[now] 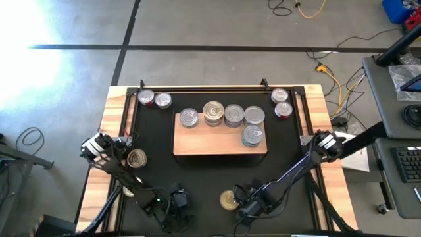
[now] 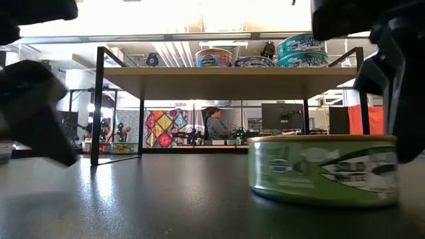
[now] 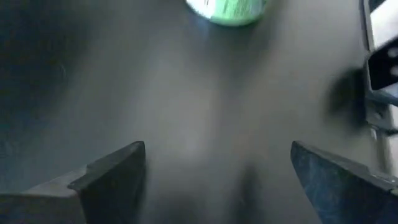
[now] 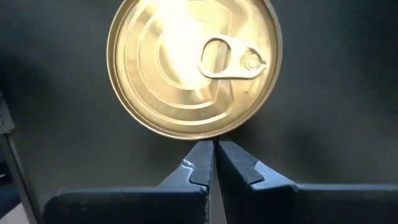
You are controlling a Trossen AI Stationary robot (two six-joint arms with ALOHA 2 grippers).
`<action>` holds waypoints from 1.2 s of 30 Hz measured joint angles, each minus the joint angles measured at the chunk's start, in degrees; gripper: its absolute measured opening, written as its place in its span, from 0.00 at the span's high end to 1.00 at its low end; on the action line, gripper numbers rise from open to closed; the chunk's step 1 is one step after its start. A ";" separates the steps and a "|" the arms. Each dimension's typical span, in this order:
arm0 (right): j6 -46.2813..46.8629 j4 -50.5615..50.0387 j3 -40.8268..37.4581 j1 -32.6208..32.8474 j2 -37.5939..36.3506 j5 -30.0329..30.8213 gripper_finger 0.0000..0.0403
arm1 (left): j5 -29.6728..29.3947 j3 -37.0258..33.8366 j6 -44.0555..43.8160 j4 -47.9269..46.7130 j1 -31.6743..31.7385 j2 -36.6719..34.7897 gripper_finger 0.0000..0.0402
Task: Stack canned seafood by type on shelf
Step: Stack the green tuna can on top of the green tuna can on the shelf
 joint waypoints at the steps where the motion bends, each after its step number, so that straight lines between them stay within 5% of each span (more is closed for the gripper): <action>1: -0.44 0.48 0.00 -0.14 0.39 -0.66 0.97 | -0.90 -0.02 2.30 1.35 0.10 0.34 0.04; 8: -2.58 2.14 1.55 -0.35 3.45 -5.75 0.97 | -4.22 -0.11 10.65 12.68 0.68 6.53 0.03; 14: -6.16 2.72 4.88 -0.38 5.41 -6.31 0.97 | -14.97 0.03 11.81 17.45 0.86 10.35 0.04; 19: -10.86 1.91 7.43 -0.46 5.50 -6.28 0.97 | -14.57 0.11 14.31 21.06 1.16 11.95 0.04; 26: -20.93 -12.85 8.70 -0.62 5.24 -5.63 0.97 | -14.61 0.13 18.16 28.11 1.81 14.39 0.04; 36: -25.29 -4.54 8.56 -3.79 6.32 -2.75 0.97 | -16.63 3.22 23.38 29.89 3.37 17.06 0.04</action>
